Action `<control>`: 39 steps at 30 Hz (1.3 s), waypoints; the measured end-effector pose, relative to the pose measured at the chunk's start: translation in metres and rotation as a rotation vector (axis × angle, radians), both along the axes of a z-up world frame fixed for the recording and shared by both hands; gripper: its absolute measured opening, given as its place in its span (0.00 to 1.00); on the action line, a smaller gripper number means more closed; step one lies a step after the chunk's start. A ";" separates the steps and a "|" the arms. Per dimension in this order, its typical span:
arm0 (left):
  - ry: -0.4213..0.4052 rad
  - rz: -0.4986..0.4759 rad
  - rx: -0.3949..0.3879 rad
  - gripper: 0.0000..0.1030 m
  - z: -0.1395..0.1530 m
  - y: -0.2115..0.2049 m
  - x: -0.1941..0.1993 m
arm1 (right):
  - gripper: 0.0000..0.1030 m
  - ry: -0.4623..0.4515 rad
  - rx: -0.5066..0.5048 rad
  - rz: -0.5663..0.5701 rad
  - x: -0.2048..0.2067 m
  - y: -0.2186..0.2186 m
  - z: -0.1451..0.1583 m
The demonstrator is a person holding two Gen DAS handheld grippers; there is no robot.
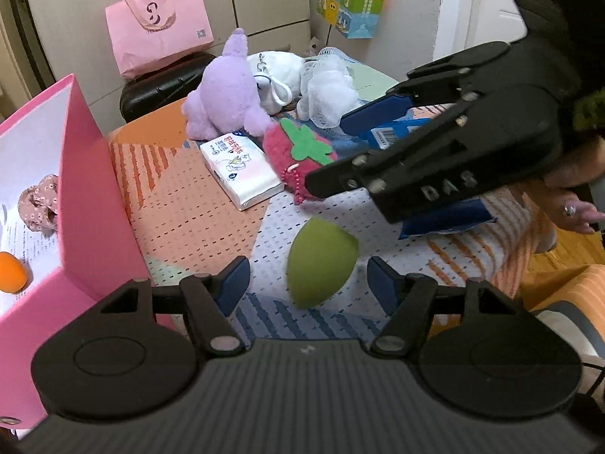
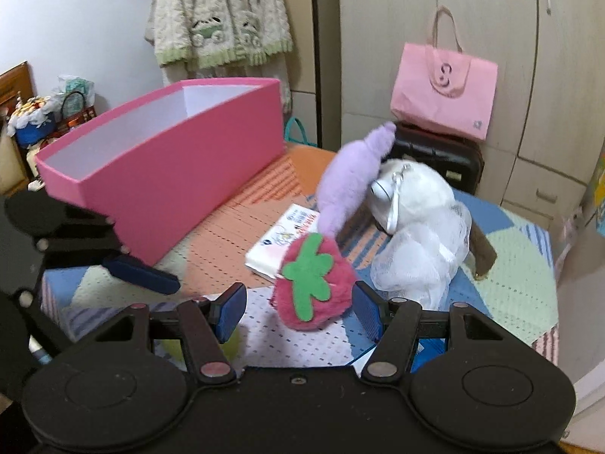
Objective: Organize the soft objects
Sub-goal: 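Grasp the green sponge with the left tool while the right tool grasps the strawberry plush, then carry the green sponge and strawberry plush over the pink box with both tools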
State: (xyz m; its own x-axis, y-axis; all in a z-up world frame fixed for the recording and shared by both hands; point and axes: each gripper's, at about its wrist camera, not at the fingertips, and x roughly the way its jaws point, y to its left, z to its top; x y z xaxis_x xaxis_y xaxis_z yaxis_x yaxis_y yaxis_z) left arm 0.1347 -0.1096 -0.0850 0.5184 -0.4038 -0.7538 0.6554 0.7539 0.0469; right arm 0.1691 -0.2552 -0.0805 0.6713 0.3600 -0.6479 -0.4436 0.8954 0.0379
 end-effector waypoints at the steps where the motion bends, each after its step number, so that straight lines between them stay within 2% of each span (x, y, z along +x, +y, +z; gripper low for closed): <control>1: -0.008 0.000 -0.003 0.61 -0.002 0.000 -0.001 | 0.66 0.010 0.005 0.000 0.004 0.000 -0.002; 4: -0.005 0.018 -0.024 0.48 -0.008 0.000 0.001 | 0.70 0.036 0.011 -0.006 0.014 0.000 -0.008; 6: 0.023 0.034 -0.066 0.35 -0.010 0.000 0.003 | 0.70 0.056 0.018 -0.020 0.020 0.001 -0.013; 9: 0.011 0.051 -0.080 0.35 -0.011 -0.001 0.001 | 0.70 0.071 0.061 -0.040 0.025 0.000 -0.019; 10: 0.012 0.055 -0.084 0.35 -0.010 0.000 0.000 | 0.66 0.073 0.073 -0.041 0.025 0.000 -0.020; 11: 0.016 0.060 -0.088 0.35 -0.010 0.001 0.000 | 0.53 0.069 0.077 -0.042 0.024 0.000 -0.020; 14: 0.016 0.078 -0.097 0.34 -0.007 0.005 -0.001 | 0.45 0.043 0.057 -0.031 0.015 0.002 -0.017; 27: 0.047 0.132 -0.104 0.35 0.009 0.035 -0.020 | 0.44 -0.027 0.005 -0.043 -0.039 0.009 0.011; 32: 0.113 0.141 -0.138 0.35 0.013 0.053 -0.027 | 0.44 0.010 0.002 -0.027 -0.056 0.014 0.017; 39: 0.143 0.152 -0.120 0.35 0.026 0.076 -0.036 | 0.44 0.081 0.032 0.039 -0.076 0.031 0.030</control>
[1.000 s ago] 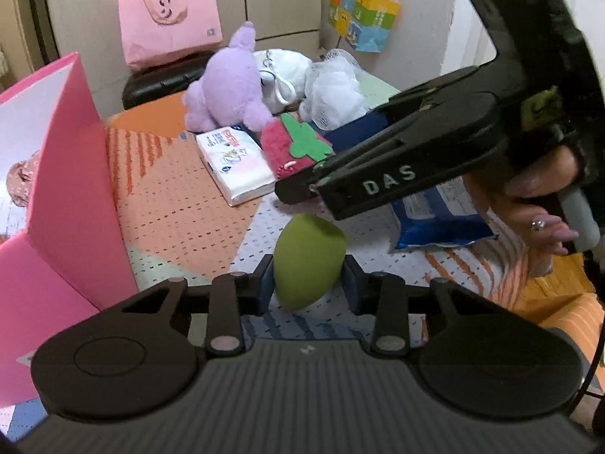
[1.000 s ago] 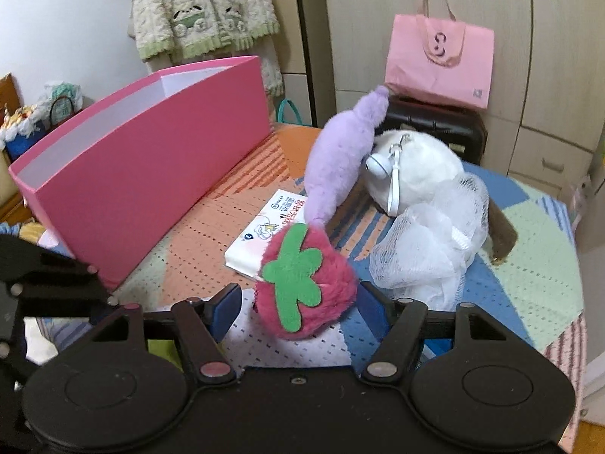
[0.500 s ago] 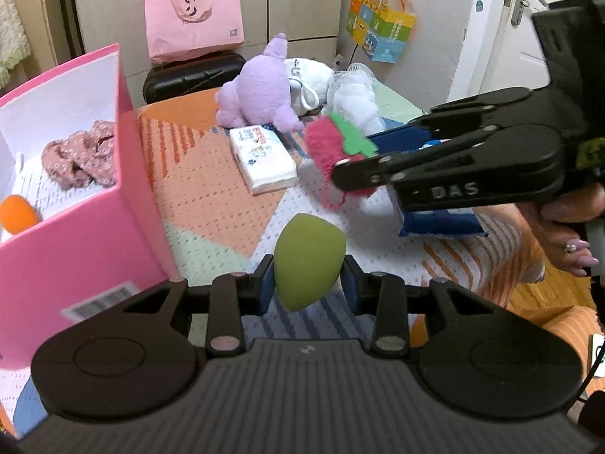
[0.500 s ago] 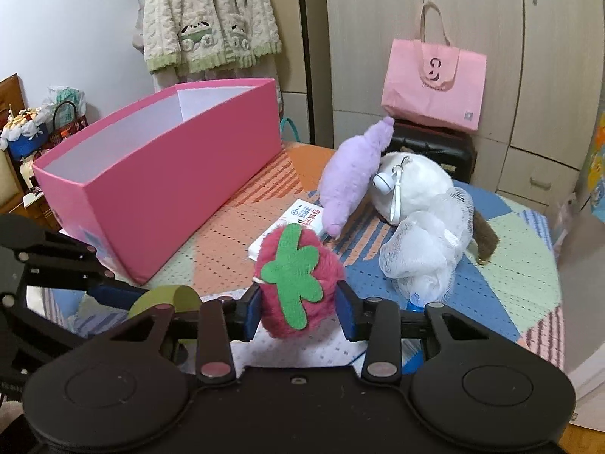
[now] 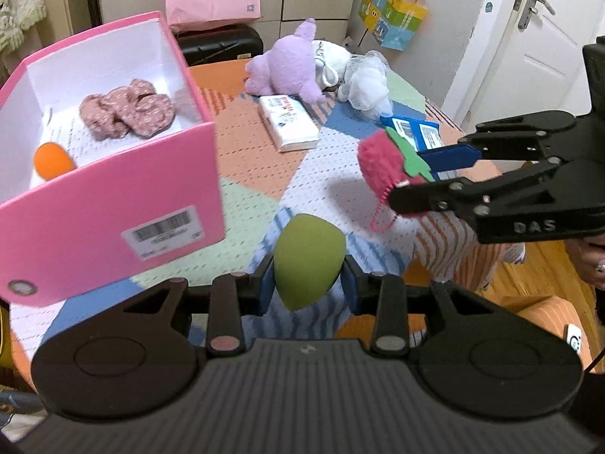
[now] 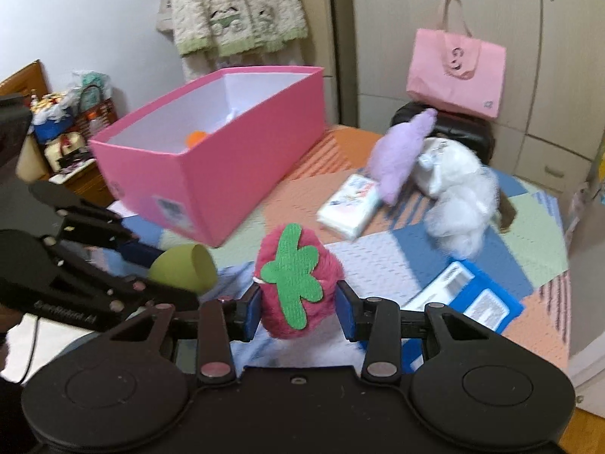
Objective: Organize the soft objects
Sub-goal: 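Carry the green sponge and strawberry plush over the pink box with both tools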
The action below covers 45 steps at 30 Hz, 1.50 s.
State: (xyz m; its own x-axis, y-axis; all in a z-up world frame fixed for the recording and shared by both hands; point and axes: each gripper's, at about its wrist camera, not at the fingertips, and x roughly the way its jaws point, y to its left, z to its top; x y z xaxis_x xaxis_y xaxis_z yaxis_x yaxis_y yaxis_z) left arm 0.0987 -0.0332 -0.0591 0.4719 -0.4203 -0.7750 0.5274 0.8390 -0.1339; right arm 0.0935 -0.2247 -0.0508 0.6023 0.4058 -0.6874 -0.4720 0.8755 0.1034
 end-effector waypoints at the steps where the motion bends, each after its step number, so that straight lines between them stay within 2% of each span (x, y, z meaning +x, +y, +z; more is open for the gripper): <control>1: 0.006 0.001 0.002 0.35 0.002 0.004 -0.001 | 0.44 0.007 0.010 0.012 -0.002 0.003 0.003; 9: -0.006 0.000 0.011 0.35 0.031 0.037 -0.008 | 0.44 0.053 0.092 0.115 -0.008 0.029 0.027; 13: -0.067 0.007 0.012 0.35 0.054 0.053 -0.010 | 0.45 0.026 0.139 0.187 -0.006 0.042 0.043; 17: -0.151 0.025 0.010 0.35 0.074 0.065 -0.008 | 0.45 -0.039 0.142 0.230 0.001 0.058 0.060; 24: -0.240 0.039 0.008 0.35 0.094 0.085 0.012 | 0.45 -0.091 0.146 0.243 0.037 0.075 0.077; 30: -0.213 0.098 -0.042 0.35 0.097 0.097 0.062 | 0.46 -0.091 0.162 0.230 0.086 0.092 0.079; 37: -0.156 0.187 -0.044 0.35 0.083 0.109 0.133 | 0.46 -0.053 0.098 0.218 0.149 0.120 0.071; 41: -0.107 0.228 -0.053 0.35 0.068 0.114 0.168 | 0.46 -0.099 -0.072 0.229 0.171 0.144 0.060; 45: -0.044 0.264 -0.035 0.35 0.053 0.117 0.199 | 0.46 -0.099 -0.170 0.248 0.194 0.161 0.048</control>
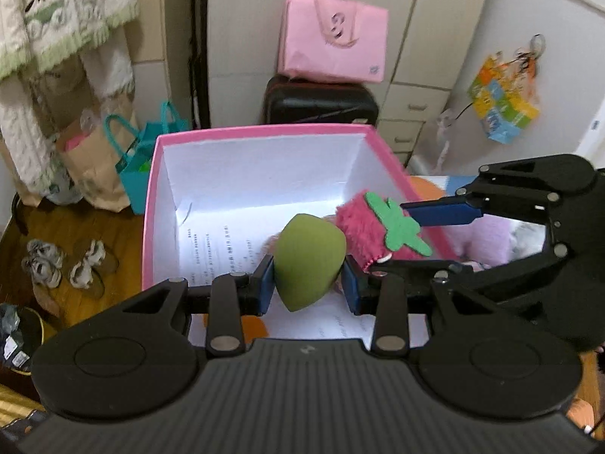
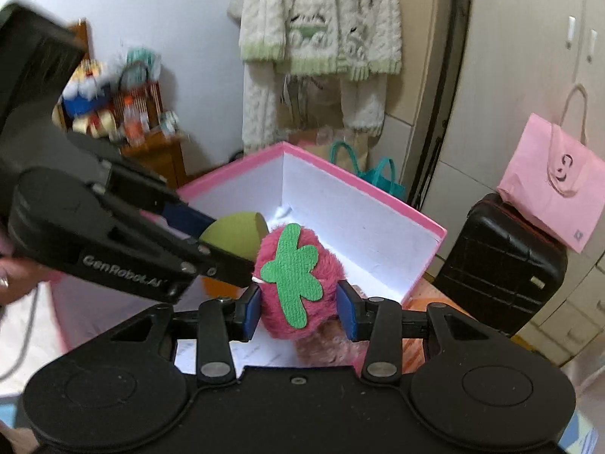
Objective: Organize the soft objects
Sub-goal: 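Carry the green sponge and strawberry plush over the pink box with both tools, then open both tools to release the sponge and plush into the box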
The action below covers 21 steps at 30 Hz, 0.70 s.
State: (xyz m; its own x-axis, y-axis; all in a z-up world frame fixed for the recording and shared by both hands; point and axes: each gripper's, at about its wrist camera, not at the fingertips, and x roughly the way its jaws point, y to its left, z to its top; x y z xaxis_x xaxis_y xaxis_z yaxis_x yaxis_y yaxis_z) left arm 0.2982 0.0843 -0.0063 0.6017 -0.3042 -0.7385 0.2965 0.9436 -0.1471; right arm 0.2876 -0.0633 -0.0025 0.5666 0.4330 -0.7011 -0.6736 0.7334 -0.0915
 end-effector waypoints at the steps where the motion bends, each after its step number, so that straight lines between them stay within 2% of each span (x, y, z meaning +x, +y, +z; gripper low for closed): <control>1: 0.006 0.009 0.011 0.35 -0.004 0.000 0.005 | 0.46 -0.008 -0.019 -0.005 0.005 0.003 -0.001; 4: 0.022 0.038 0.051 0.35 -0.015 -0.001 0.019 | 0.46 -0.033 -0.085 0.012 0.017 0.012 -0.008; 12: 0.067 0.091 0.062 0.37 -0.028 0.000 0.041 | 0.46 -0.034 -0.159 0.038 0.032 0.024 -0.022; 13: 0.063 0.091 0.065 0.37 -0.028 0.000 0.041 | 0.48 -0.040 -0.156 0.043 0.030 0.024 -0.021; 16: 0.054 0.096 0.077 0.44 -0.024 -0.001 0.039 | 0.66 -0.063 -0.149 0.038 0.025 0.023 -0.017; 21: 0.038 0.075 0.059 0.57 -0.012 0.001 0.027 | 0.70 -0.073 -0.155 0.008 0.015 0.019 -0.008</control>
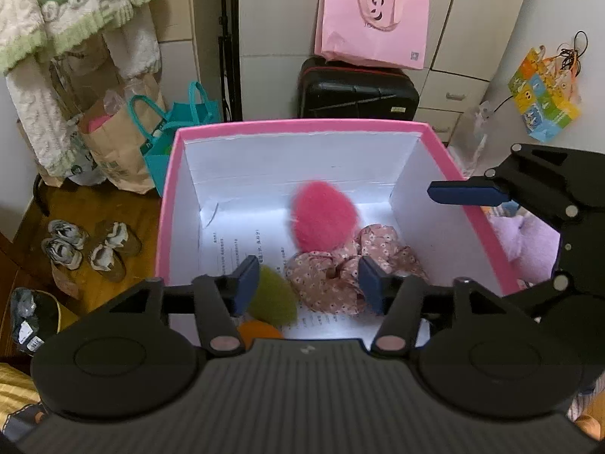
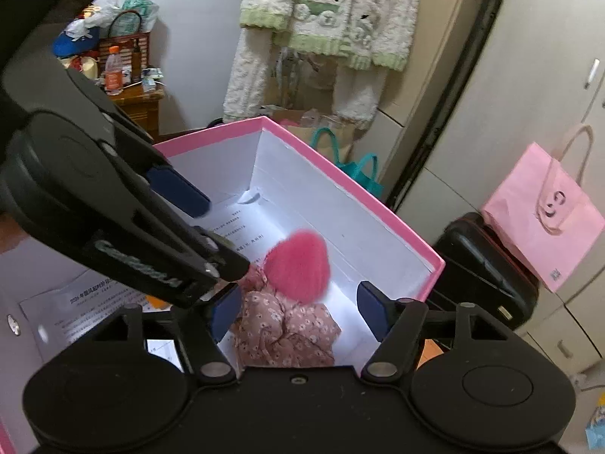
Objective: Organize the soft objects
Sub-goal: 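Open both tools to release the sponge and plush into the box, then move both tools back to the blue wet-wipe pack on the table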
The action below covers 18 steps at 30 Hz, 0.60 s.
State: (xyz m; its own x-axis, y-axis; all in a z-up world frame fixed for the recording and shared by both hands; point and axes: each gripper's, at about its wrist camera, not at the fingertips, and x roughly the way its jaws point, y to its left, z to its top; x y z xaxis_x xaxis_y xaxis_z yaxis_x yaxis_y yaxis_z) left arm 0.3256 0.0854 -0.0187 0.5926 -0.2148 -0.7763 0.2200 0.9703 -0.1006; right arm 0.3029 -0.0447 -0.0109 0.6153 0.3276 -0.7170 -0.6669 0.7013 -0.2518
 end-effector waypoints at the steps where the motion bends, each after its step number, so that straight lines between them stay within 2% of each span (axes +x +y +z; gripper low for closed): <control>1: -0.015 -0.006 0.007 0.57 0.003 0.000 -0.005 | 0.71 0.001 0.004 -0.003 -0.003 -0.002 0.002; 7: -0.072 -0.074 0.011 0.60 0.029 -0.002 -0.043 | 0.71 0.020 0.062 -0.030 -0.024 -0.017 0.016; 13: -0.122 -0.137 0.005 0.61 0.054 -0.004 -0.085 | 0.72 0.001 0.087 -0.042 -0.058 -0.031 0.034; 18: -0.154 -0.187 -0.005 0.66 0.071 -0.006 -0.118 | 0.73 -0.007 0.105 -0.051 -0.087 -0.044 0.051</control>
